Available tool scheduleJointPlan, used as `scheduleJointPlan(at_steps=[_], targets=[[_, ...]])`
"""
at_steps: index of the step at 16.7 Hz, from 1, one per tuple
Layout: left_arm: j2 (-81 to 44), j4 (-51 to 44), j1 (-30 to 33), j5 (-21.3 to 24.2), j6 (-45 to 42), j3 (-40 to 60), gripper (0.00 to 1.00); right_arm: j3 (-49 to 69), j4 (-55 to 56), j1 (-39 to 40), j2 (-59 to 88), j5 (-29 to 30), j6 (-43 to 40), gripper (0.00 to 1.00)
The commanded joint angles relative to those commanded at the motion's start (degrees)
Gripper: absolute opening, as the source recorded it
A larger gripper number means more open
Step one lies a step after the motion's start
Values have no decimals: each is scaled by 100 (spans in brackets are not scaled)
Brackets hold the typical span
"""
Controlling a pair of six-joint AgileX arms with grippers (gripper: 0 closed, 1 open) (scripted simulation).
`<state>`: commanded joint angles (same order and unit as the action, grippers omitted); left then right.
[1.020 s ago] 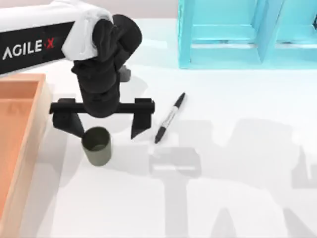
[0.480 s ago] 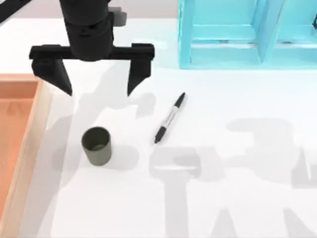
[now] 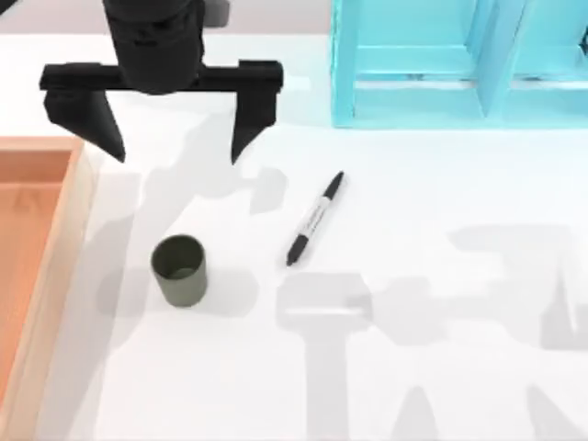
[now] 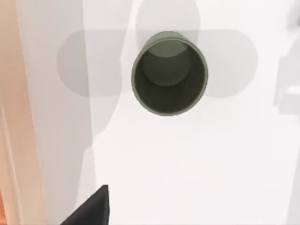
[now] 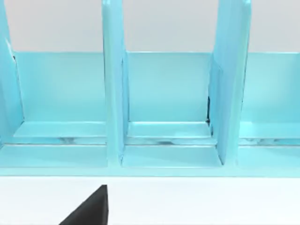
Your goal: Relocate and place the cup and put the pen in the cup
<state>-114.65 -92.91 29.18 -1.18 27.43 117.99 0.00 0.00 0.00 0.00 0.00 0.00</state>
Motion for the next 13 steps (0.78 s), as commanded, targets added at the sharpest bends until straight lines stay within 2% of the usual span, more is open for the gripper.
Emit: scheduleJointPlan(at_steps=[4,10,13], targets=[[-662,369,401,-333,-390,536,100,0,0,0,0,0,0,100],[-2611,1032,1059,-858,-1063,1478,100,0,0,0,0,0,0,100],[-2966,1328,1329,-1105,-1342,1806,100,0,0,0,0,0,0,100]])
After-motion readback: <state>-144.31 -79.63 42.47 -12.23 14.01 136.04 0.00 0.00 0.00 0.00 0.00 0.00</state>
